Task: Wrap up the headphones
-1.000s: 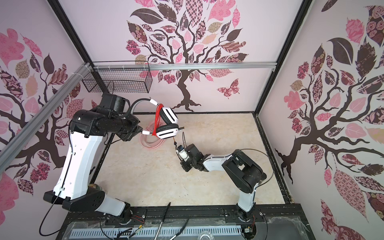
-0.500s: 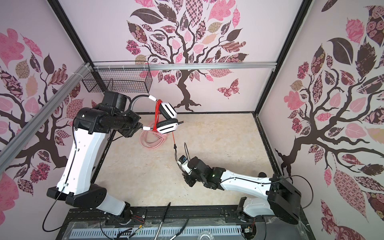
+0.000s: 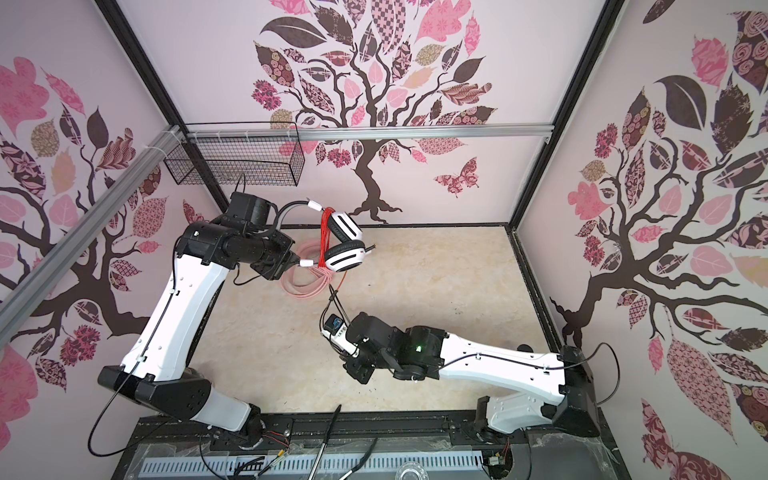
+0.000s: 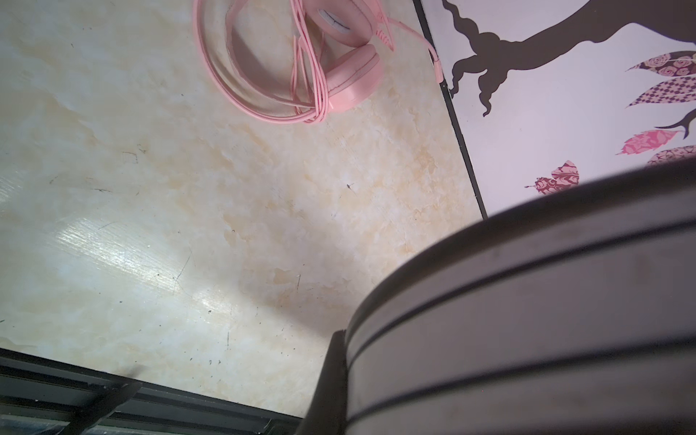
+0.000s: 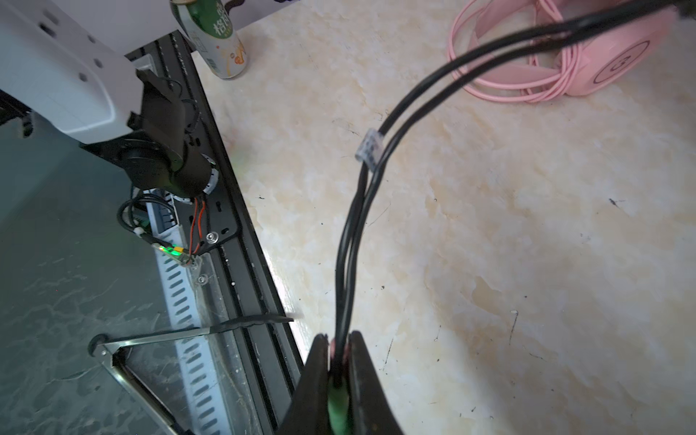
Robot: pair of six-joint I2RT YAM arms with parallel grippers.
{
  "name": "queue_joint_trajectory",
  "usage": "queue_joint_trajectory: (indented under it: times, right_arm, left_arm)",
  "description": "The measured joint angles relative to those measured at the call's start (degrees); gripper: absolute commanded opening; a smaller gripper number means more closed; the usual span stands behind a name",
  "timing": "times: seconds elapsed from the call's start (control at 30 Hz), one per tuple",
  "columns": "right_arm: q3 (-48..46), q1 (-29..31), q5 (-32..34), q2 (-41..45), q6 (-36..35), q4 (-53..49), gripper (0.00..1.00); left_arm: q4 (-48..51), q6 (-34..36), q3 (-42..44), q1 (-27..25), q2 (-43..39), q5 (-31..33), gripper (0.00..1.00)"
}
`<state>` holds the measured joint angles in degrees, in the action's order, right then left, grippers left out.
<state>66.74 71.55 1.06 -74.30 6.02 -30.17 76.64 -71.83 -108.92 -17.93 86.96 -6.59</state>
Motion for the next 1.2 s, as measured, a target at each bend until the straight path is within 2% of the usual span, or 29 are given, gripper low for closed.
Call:
queue_joint_trajectory:
  times: [0.23,0.43,0.57,0.83,0.93,1.0,1.2]
  right_arm:
    - [12.8,0.0,-3.9,-3.2,-2.4,-10.0,0.05]
    - [21.3,0.0,-4.2,-4.0,-4.1,-17.0,0.06]
    - [29.0,0.0,-1.4,-5.0,-6.1,-22.0,0.07]
    - [38.3,-0.9,6.9,-8.8,-11.5,-24.7,0.12]
    - [40.5,-3.3,8.3,-11.0,-13.4,-23.8,0.13]
    - [41.5,-6.1,8.6,-12.1,-14.2,-22.6,0.21]
    - [45.3,-12.7,10.3,-15.7,-16.6,-19.6,0.26]
  left_arm:
    - [-2.4,-0.7,6.9,-4.2,-1.7,0.3,0.0]
    - [-3.1,-1.1,11.0,-5.9,-3.8,1.2,0.0]
    - [-3.4,-1.6,13.6,-5.9,-5.3,1.8,0.0]
    - [-3.9,-2.3,16.3,-6.1,-6.9,2.1,0.0]
    - [-4.2,-2.6,16.3,-6.2,-6.9,2.2,0.0]
    - [-4.2,-2.8,16.3,-6.3,-6.9,2.3,0.0]
    - [-4.2,-3.0,16.3,-6.5,-6.9,2.7,0.0]
